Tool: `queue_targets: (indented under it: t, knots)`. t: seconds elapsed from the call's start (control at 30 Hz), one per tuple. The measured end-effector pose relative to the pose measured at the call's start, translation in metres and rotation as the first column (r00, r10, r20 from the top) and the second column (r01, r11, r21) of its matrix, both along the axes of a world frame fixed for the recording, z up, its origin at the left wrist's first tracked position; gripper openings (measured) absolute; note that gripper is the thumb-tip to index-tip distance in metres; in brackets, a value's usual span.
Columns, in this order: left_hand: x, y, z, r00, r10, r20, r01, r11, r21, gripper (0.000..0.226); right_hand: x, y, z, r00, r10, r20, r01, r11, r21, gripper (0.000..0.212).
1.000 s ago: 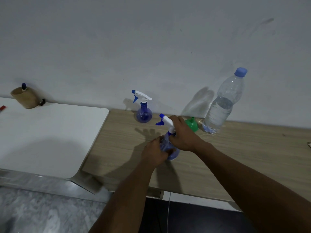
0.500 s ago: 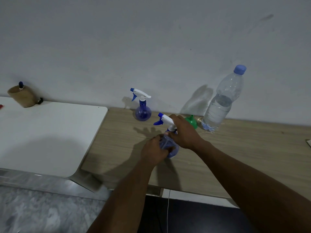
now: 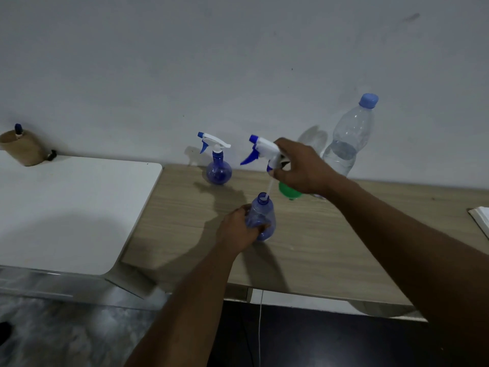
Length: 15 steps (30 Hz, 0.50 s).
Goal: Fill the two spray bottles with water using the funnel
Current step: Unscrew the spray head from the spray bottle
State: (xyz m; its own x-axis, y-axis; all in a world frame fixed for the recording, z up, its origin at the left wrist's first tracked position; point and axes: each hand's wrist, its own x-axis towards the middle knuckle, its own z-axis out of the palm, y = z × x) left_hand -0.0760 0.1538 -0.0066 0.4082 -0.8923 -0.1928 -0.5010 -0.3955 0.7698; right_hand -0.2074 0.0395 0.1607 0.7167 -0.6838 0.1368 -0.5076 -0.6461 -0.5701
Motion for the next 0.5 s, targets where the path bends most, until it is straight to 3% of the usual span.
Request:
queue_targets:
  t: [0.27, 0.4, 0.5]
  knots:
    - [-0.001, 0.005, 0.004, 1.0, 0.019, 0.006, -0.019, 0.998, -0.054, 0.059, -0.034, -0.019, 0.061, 0.974, -0.158, 0.162, 0.191, 0.959, -0.211, 0.029]
    - [-0.001, 0.005, 0.005, 1.0, 0.0, 0.005, 0.0, 0.999, -0.047, 0.057, -0.044, -0.019, 0.028, 0.953, -0.295, -0.067, 0.27, 0.929, -0.252, 0.036]
    - [0.0, 0.006, 0.005, 1.0, -0.006, 0.005, 0.006, 0.998, -0.059, 0.072, -0.047, -0.005, -0.031, 0.888, -0.345, -0.305, 0.283, 0.932, -0.228, 0.041]
